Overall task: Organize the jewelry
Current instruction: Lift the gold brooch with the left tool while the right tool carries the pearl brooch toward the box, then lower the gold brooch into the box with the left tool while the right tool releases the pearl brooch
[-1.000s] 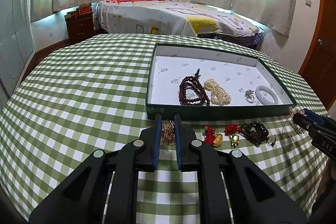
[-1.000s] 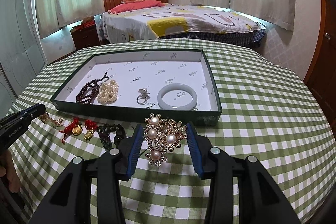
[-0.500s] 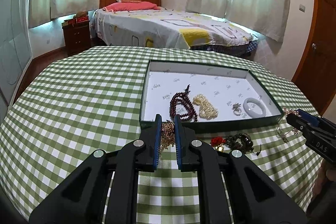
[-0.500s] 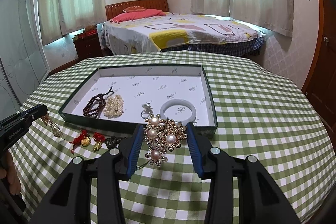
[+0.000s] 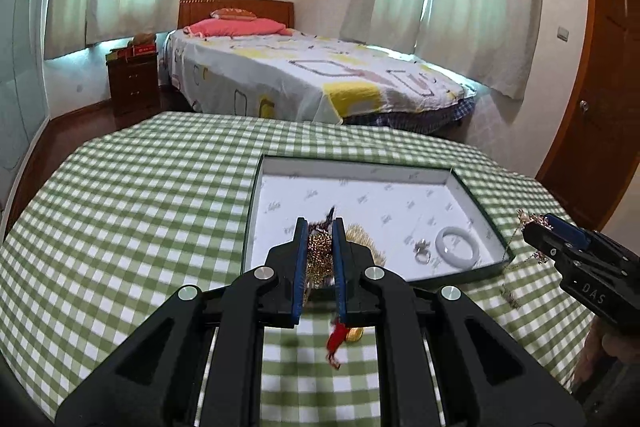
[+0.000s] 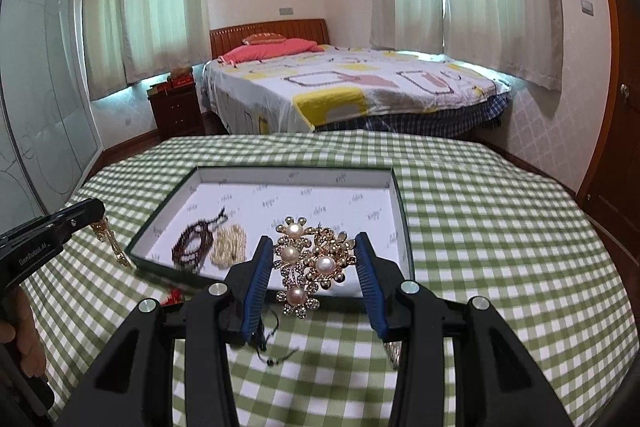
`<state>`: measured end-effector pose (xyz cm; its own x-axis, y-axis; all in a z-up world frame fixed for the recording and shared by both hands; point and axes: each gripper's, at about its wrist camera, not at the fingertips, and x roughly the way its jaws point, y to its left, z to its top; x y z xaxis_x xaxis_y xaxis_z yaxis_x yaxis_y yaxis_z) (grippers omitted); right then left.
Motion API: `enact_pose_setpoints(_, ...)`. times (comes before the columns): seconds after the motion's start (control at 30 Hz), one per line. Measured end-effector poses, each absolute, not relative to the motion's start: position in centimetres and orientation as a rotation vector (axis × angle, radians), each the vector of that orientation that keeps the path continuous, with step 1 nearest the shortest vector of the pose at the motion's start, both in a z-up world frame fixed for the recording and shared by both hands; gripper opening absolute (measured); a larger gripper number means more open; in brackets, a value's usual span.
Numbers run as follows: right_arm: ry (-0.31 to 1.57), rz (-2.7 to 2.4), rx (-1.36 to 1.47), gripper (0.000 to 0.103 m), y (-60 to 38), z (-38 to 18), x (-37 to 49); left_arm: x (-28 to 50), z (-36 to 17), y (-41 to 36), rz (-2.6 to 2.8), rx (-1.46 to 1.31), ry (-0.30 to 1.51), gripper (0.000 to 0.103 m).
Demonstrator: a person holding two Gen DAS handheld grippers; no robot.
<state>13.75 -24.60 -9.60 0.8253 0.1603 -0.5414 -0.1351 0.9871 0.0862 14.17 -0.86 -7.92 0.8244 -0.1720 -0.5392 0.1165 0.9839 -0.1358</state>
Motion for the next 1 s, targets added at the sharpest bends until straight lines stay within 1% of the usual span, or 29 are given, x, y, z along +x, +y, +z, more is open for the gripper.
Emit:
enact_pose_setpoints(0.37, 0.5, 0.161, 0.031, 0.042, -24.7, -6.6, 17.2, 17.8, -5.4, -2.2, -0.191, -0.083, 0.528, 0.012)
enact_pose_setpoints(0.7, 0.455, 0.161, 0.006, 0.042, -25.2, -5.3, 21.4, 23.9, -3.6, -4.3, -0.21, -0.047, 0.486, 0.012)
enact_pose_setpoints(0.8, 0.472, 0.164, 0.008, 0.042, -25.2, -6.1, 23.0, 26.1, -4.7, -4.8, -0.209, -0.036, 0.519, 0.012)
enact_pose_setpoints(1.0, 0.58, 0.163, 0.02, 0.042, -25.5, -10.3, 26.5, 30.9, -10.0, -5.1, -0.194, -0.036, 0.688, 0.012)
